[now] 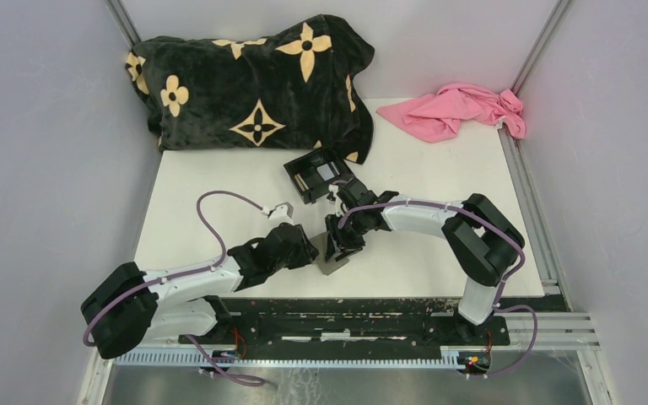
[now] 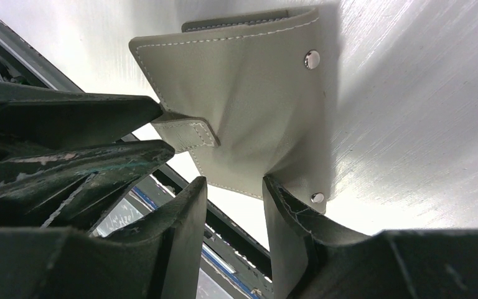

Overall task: Put the credit cards into the card holder
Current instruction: Close the card holder at the center of the board.

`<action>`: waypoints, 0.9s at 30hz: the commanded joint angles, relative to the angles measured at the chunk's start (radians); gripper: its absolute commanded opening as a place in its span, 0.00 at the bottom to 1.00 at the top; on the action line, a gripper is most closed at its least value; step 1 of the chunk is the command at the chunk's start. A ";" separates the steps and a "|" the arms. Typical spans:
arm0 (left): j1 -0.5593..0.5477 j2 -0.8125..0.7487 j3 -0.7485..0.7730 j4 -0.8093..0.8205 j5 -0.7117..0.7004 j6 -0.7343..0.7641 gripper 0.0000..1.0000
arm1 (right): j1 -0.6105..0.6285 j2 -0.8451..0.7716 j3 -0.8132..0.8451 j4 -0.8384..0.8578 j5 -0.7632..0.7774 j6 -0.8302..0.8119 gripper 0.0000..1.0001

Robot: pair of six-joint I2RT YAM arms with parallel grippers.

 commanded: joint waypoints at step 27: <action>-0.002 0.330 0.158 -0.107 0.026 -0.023 0.36 | -0.149 -0.146 -0.047 -0.067 0.159 -0.153 0.57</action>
